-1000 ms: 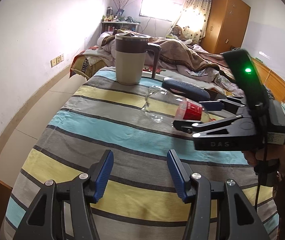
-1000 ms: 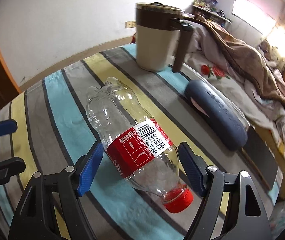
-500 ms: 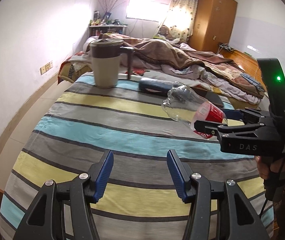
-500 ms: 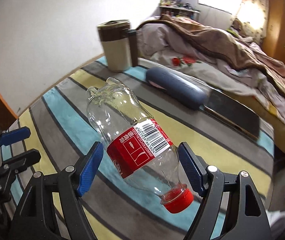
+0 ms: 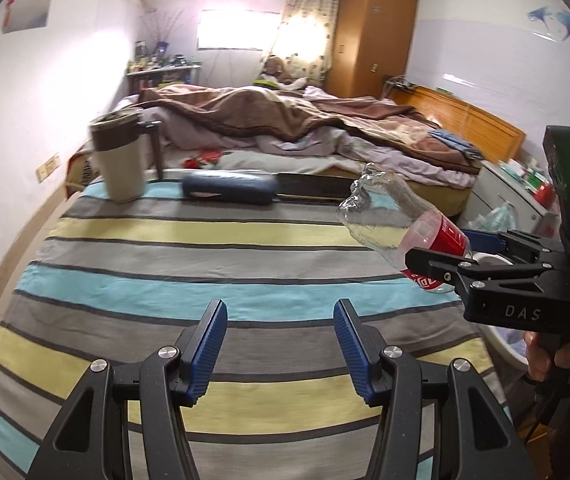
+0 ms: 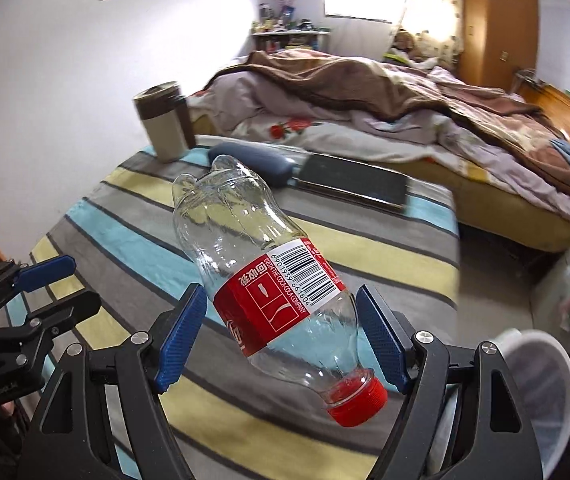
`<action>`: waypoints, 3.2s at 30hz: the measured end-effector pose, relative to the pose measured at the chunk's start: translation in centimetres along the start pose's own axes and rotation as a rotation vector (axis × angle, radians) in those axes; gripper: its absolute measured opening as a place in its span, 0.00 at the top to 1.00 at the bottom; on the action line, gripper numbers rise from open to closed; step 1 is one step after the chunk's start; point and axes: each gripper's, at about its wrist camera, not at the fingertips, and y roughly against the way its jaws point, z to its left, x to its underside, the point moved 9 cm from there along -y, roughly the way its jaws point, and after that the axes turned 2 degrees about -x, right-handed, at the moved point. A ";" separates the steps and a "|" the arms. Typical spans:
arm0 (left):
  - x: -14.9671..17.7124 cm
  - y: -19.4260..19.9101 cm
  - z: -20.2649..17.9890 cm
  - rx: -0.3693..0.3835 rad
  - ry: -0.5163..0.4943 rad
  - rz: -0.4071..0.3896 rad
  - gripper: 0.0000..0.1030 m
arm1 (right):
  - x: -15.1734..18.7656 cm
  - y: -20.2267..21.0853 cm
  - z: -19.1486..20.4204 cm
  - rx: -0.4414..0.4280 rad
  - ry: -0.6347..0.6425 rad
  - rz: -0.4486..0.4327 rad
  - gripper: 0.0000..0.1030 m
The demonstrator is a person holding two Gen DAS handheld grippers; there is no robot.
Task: Collect trash
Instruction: 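Carry the bottle with right tool over the bin and open to drop it, then withdraw both open tools back from the bin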
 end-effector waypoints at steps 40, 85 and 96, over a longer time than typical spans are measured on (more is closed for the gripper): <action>3.3 -1.9 -25.8 0.275 -0.307 0.052 0.47 | 14.1 6.9 -19.9 0.407 -0.347 0.098 0.24; 9.7 4.6 -23.6 0.139 -0.298 -0.087 0.47 | 18.9 15.3 -11.9 0.524 -0.475 -0.255 0.24; 10.2 5.7 -23.2 0.150 -0.270 -0.100 0.47 | 19.3 15.8 -11.1 0.536 -0.488 -0.272 0.24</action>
